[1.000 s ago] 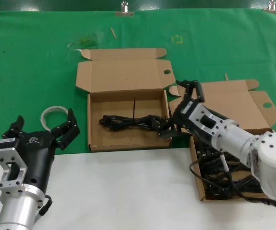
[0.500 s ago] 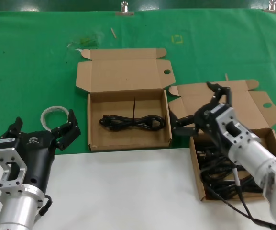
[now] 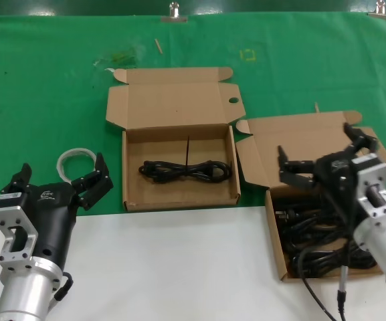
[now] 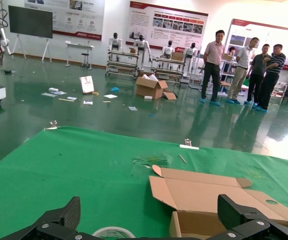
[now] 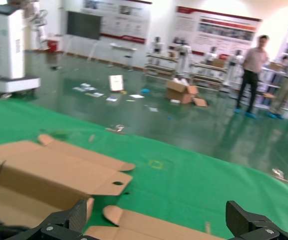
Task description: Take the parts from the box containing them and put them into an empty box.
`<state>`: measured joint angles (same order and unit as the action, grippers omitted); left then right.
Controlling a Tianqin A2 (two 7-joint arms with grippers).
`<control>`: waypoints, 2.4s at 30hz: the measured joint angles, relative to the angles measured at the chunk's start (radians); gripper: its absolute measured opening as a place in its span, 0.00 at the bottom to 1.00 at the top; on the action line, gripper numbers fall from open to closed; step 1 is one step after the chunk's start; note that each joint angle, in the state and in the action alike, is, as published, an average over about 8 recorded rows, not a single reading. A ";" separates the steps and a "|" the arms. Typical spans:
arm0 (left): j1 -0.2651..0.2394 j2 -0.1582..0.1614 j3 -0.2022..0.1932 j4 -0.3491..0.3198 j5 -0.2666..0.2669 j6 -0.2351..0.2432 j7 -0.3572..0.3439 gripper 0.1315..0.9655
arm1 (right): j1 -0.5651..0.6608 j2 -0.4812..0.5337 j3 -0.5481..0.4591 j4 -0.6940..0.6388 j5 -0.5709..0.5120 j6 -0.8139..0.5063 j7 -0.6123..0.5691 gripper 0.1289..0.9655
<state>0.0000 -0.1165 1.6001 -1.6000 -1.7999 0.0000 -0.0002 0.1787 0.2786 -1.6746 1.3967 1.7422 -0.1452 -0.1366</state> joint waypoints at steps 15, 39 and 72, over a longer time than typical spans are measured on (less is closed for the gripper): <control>0.000 0.000 0.000 0.000 0.000 0.000 0.000 1.00 | -0.142 0.017 0.059 0.162 0.046 0.116 0.109 1.00; 0.000 0.000 0.000 0.000 0.000 0.000 0.000 1.00 | -0.143 0.017 0.060 0.163 0.046 0.116 0.109 1.00; 0.000 0.000 0.000 0.000 0.000 0.000 0.000 1.00 | -0.143 0.017 0.060 0.163 0.046 0.116 0.109 1.00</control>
<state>0.0000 -0.1165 1.6000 -1.6000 -1.8000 0.0000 -0.0001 0.0357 0.2957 -1.6149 1.5595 1.7885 -0.0289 -0.0272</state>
